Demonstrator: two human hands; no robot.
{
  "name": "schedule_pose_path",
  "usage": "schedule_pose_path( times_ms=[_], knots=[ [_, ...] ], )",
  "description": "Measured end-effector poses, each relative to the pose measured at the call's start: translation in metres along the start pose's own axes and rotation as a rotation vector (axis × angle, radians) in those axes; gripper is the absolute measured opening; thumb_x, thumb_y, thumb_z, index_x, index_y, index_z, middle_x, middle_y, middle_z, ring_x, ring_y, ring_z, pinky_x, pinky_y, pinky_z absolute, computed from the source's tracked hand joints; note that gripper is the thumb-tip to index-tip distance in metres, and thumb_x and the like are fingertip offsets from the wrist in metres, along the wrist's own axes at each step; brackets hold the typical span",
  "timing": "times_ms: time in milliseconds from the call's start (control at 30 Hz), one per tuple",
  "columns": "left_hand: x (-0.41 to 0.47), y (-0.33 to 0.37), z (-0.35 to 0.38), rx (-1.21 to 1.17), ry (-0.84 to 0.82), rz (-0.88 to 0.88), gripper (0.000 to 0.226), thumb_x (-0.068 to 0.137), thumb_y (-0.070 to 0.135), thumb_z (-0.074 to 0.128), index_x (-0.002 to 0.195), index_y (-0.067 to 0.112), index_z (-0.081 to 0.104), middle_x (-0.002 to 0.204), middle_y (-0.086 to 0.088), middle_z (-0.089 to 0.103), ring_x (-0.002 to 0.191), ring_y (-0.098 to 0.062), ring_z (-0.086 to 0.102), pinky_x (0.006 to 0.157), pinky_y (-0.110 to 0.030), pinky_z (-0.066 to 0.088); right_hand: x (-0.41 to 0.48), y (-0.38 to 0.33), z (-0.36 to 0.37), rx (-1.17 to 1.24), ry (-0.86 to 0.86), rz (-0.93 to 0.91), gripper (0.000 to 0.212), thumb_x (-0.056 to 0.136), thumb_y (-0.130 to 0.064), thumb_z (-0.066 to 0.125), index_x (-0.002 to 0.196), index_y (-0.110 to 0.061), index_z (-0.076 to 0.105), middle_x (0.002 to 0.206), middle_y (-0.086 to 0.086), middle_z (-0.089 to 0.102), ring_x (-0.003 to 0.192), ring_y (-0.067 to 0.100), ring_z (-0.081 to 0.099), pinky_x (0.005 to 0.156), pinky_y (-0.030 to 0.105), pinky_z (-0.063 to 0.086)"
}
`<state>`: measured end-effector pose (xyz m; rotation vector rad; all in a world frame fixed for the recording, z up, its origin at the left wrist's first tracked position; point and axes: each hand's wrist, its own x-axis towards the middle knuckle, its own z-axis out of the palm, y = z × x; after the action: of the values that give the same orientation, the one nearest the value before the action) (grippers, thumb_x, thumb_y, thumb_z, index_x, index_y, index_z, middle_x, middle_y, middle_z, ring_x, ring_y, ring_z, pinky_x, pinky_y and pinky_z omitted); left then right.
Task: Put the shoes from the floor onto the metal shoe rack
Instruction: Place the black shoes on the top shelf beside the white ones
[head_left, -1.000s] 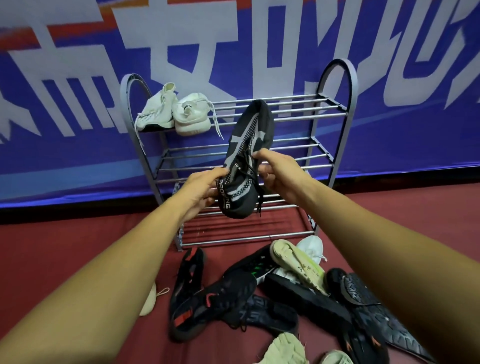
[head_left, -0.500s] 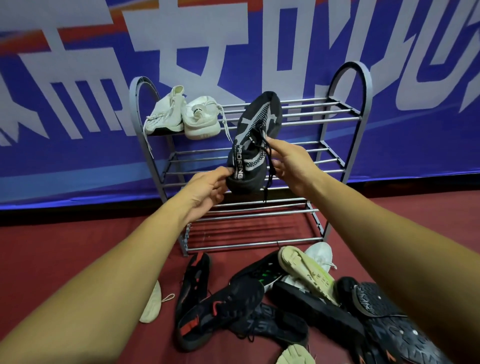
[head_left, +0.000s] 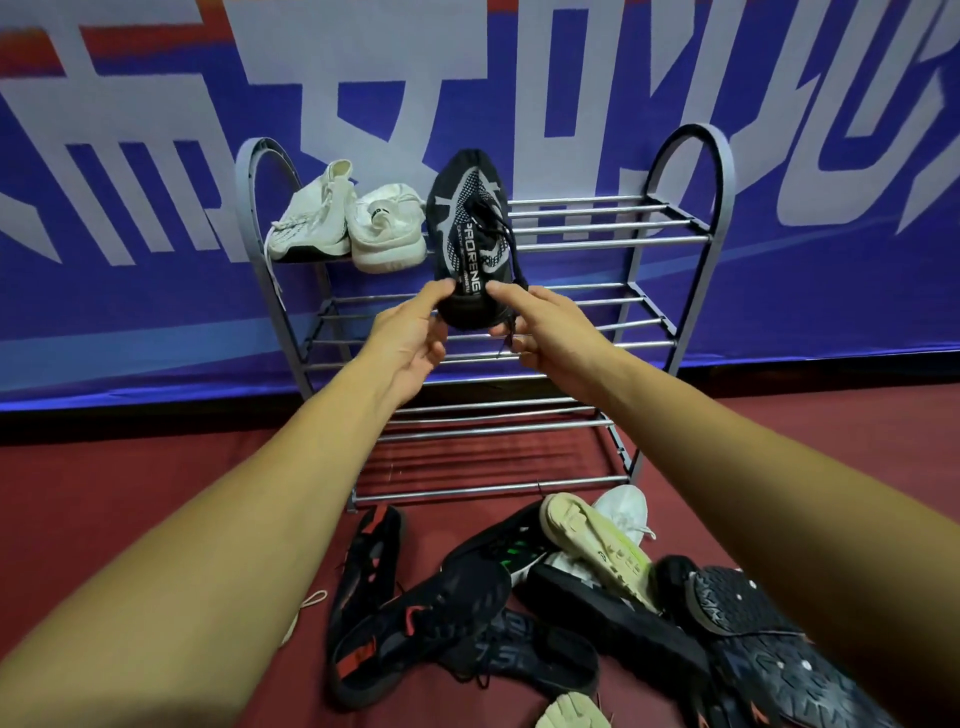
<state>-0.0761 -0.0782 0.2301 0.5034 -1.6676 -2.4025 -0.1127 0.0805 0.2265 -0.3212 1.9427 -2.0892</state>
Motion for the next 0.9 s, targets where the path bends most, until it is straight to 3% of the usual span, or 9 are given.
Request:
schedule_pose_path(
  times_ms=[267, 533, 667, 900],
  knots=[
    [0.007, 0.001, 0.005, 0.059, 0.013, -0.044, 0.031, 0.081, 0.048, 0.076, 0.101, 0.029, 0.066, 0.088, 0.003, 0.066, 0.069, -0.01, 0.05, 0.058, -0.024, 0.034, 0.028, 0.001, 0.026, 0.133, 0.126, 0.007, 0.036, 0.086, -0.041, 0.069, 0.104, -0.011, 0.063, 0.071, 0.005, 0.059, 0.047, 0.01, 0.038, 0.041, 0.023, 0.024],
    [0.027, 0.002, 0.008, -0.004, -0.022, -0.074, 0.037, 0.077, 0.049, 0.079, 0.107, 0.031, 0.066, 0.082, 0.005, 0.067, 0.064, -0.006, 0.051, 0.055, -0.02, 0.034, 0.047, 0.001, 0.021, 0.134, 0.095, -0.011, 0.036, 0.087, -0.046, 0.07, 0.105, -0.015, 0.063, 0.072, 0.0, 0.058, 0.045, 0.008, 0.038, 0.039, 0.021, 0.026],
    [0.038, 0.006, 0.015, -0.077, -0.002, -0.073, 0.036, 0.076, 0.05, 0.08, 0.102, 0.028, 0.068, 0.08, 0.006, 0.063, 0.061, -0.004, 0.05, 0.051, -0.018, 0.035, 0.055, -0.001, 0.014, 0.122, 0.109, -0.041, 0.053, 0.089, -0.045, 0.07, 0.12, -0.002, 0.067, 0.079, 0.002, 0.062, 0.051, 0.009, 0.037, 0.045, 0.024, 0.023],
    [0.05, 0.011, 0.026, -0.099, 0.044, -0.06, 0.038, 0.074, 0.052, 0.082, 0.1, 0.027, 0.07, 0.087, 0.006, 0.064, 0.066, -0.006, 0.051, 0.05, -0.018, 0.037, 0.067, -0.004, 0.013, 0.084, 0.158, -0.082, 0.05, 0.091, -0.048, 0.068, 0.113, -0.003, 0.071, 0.079, 0.001, 0.064, 0.055, 0.01, 0.04, 0.046, 0.023, 0.027]
  ],
)
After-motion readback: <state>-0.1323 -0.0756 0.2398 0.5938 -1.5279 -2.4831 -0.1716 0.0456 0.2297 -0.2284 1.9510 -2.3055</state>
